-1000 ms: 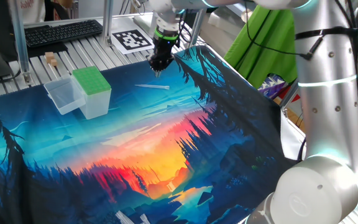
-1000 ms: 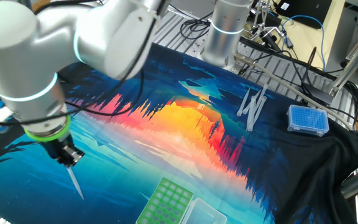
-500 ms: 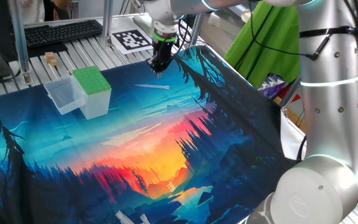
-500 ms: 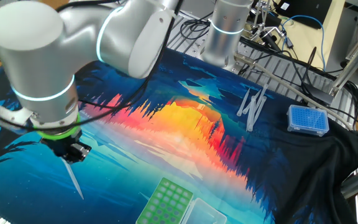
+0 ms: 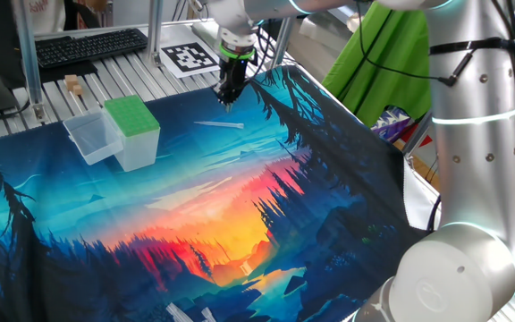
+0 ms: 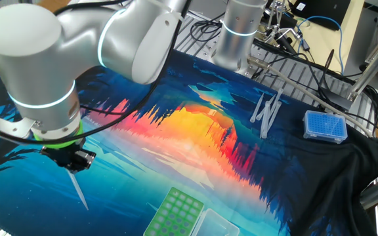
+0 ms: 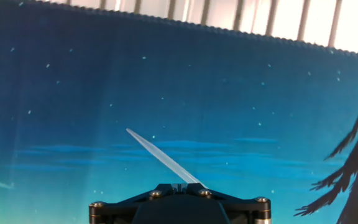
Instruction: Insert a large pipette tip into the holder for large pipette tips
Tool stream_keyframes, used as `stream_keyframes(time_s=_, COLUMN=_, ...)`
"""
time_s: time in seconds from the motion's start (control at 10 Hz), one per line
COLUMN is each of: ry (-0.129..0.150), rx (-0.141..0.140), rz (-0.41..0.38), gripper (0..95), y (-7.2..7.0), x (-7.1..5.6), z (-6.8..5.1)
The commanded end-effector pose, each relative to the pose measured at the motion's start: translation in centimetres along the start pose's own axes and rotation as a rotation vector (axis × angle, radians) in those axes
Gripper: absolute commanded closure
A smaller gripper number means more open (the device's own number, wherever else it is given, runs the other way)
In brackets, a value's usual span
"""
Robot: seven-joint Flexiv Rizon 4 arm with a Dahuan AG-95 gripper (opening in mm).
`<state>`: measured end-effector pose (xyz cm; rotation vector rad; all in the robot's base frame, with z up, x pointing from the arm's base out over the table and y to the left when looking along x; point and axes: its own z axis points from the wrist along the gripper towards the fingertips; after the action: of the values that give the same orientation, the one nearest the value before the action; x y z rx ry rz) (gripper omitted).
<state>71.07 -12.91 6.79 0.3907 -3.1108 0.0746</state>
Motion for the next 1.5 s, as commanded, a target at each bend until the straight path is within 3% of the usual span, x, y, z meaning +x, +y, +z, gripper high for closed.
stream_keyframes(time_s=0.1, ry=-0.005, rx=-0.08, rz=0.725, gripper=95.0, y=0.07, x=0.06, z=-0.23)
stream_keyframes(time_s=0.2, ry=0.0, rx=-0.082, rz=0.808, gripper=95.0, y=0.23, x=0.23, z=-0.36)
stream_keyframes(time_s=0.5, ry=0.004, rx=-0.09, rz=0.955, gripper=95.0, y=0.7, x=0.82, z=-0.74)
stream_keyframes(time_s=0.9, ry=0.018, rx=-0.089, rz=1.257, gripper=95.0, y=0.75, x=0.93, z=-0.75)
stream_keyframes(time_s=1.1, ry=0.025, rx=-0.091, rz=1.329, gripper=95.0, y=0.76, x=0.93, z=-0.74)
stream_keyframes(time_s=1.2, ry=0.04, rx=-0.101, rz=1.365, gripper=95.0, y=0.78, x=0.92, z=-0.69)
stream_keyframes(time_s=1.3, ry=0.076, rx=-0.13, rz=1.446, gripper=95.0, y=0.82, x=0.97, z=-0.58)
stream_keyframes(time_s=1.5, ry=0.133, rx=-0.169, rz=1.503, gripper=95.0, y=0.87, x=0.99, z=-0.49)
